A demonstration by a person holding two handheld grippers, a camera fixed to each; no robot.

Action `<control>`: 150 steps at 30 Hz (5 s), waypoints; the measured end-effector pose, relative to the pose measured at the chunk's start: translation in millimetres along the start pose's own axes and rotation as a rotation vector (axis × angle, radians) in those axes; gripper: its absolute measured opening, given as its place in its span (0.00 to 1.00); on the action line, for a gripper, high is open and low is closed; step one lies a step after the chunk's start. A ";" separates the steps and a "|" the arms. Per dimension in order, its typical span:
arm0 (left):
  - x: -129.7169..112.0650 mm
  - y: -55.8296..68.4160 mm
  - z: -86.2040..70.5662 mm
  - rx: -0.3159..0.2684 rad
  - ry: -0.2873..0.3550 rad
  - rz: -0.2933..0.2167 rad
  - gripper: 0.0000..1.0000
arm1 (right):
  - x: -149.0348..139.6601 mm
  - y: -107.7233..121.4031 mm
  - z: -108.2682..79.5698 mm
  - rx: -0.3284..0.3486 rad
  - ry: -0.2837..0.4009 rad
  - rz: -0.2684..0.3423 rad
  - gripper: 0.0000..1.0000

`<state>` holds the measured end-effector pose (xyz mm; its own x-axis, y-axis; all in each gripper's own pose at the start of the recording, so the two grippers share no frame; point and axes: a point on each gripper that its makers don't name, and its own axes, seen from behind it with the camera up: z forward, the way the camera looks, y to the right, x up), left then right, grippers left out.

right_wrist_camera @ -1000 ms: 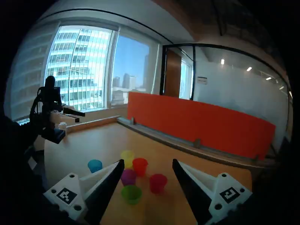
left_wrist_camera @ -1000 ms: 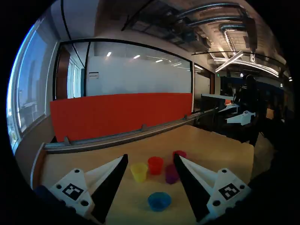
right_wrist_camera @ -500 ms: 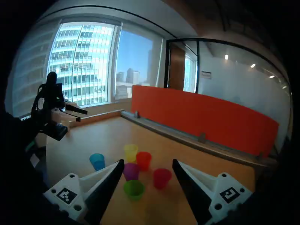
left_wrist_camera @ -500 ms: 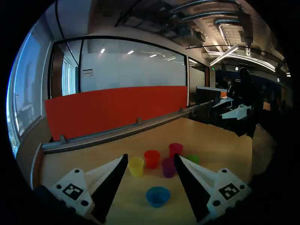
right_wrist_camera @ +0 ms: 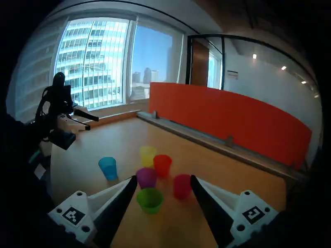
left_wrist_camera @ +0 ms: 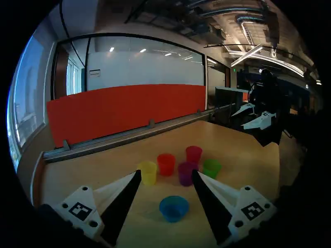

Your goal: Pour water

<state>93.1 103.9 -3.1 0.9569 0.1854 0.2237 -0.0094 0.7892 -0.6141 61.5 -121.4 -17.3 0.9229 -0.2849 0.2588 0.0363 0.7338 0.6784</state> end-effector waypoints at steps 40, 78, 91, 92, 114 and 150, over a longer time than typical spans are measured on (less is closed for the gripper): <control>-123.8 16.4 28.9 -0.070 -0.209 0.031 0.90 | -50.4 -0.1 36.0 0.021 -0.098 0.002 0.99; -168.9 22.7 70.8 -0.134 -0.351 0.046 0.90 | -60.6 10.6 63.9 0.041 -0.128 0.015 0.99; -163.4 27.2 83.4 -0.148 -0.338 0.053 0.90 | -62.4 12.1 68.7 0.044 -0.135 0.021 0.99; -163.0 27.2 84.1 -0.148 -0.338 0.054 0.90 | -62.3 12.3 68.8 0.043 -0.135 0.020 0.99; -152.9 24.2 88.5 -0.134 -0.311 0.039 0.89 | -76.4 5.4 73.5 0.054 -0.151 0.028 0.99; -60.4 -1.2 89.9 -0.053 -0.060 -0.004 0.89 | -133.1 -28.9 85.8 0.093 -0.251 0.003 0.99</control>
<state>9.2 144.5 52.2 0.9377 0.2184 0.2703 0.0115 0.7580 -0.6521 -95.3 -157.6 -12.3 0.7987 -0.4354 0.4153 -0.0121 0.6785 0.7345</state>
